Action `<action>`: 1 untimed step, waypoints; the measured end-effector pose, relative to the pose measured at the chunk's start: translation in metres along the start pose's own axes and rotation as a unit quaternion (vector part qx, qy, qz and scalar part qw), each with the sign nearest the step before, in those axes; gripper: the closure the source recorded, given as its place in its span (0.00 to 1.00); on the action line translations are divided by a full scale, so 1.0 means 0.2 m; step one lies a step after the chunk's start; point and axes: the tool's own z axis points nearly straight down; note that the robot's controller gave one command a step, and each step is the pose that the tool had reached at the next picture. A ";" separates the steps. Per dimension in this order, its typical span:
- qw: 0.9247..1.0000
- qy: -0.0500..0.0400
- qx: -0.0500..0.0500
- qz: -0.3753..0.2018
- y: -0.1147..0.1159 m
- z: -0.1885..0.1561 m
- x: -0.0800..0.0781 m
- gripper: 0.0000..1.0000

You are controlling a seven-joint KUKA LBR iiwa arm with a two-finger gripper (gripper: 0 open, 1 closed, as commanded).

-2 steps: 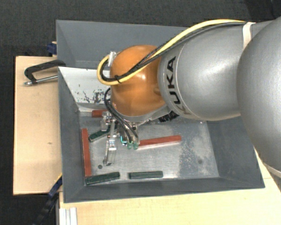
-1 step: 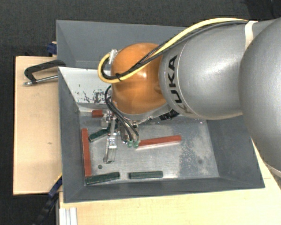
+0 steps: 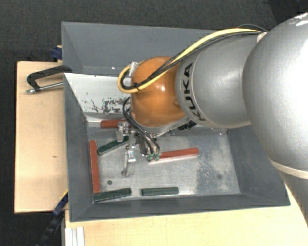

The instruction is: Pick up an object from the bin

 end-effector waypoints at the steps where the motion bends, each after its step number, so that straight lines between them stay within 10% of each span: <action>1: 0.999 0.003 0.001 -0.039 -0.08 0.27 -0.04 0.00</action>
Offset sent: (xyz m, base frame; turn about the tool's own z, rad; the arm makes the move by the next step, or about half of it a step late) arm 0.0446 0.0351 -0.0527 -0.0116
